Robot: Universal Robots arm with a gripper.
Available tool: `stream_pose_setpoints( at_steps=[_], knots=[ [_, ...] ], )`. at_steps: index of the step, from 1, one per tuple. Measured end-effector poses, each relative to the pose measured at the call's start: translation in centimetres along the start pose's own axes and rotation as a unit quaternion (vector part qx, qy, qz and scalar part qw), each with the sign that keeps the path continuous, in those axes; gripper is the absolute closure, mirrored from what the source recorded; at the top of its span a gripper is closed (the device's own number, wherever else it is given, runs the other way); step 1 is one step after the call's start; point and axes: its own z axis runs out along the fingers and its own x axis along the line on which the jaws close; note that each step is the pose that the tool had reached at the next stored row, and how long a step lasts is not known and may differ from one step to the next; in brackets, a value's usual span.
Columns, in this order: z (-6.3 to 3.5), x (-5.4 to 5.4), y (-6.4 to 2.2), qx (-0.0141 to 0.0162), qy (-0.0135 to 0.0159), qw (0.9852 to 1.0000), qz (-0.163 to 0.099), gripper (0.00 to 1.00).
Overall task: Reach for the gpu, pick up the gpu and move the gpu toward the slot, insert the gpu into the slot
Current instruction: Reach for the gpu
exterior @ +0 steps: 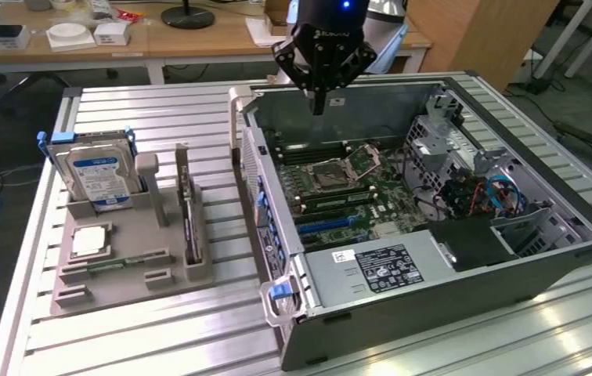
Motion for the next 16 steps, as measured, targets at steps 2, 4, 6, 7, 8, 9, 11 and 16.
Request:
stream_pose_setpoints(
  at_steps=[2, 4, 6, 7, 8, 9, 11, 16],
  knots=[
    [-0.01, 0.4, -0.03, 0.0000, 0.0000, 1.0000, 0.000, 0.90],
    [-0.02, 0.7, -0.05, 0.0000, 0.0000, 1.0000, 0.000, 0.90],
    [-0.02, 1.0, -0.07, 0.0000, 0.0000, 1.0000, 0.000, 0.90],
    [-0.03, 1.2, -0.09, 0.0000, 0.0000, 1.0000, 0.000, 0.90],
    [-0.03, 1.3, -0.10, 0.0000, 0.0000, 1.0000, 0.000, 0.90],
    [-0.04, 1.5, -0.11, 0.0000, 0.0000, 1.0000, 0.000, 0.90],
    [-0.05, 1.9, -0.14, 0.0000, 0.0000, 1.0000, 0.000, 0.90],
    [-0.07, 2.7, -0.20, 0.0000, 0.0000, 1.0000, 0.000, 0.90]
  ],
)
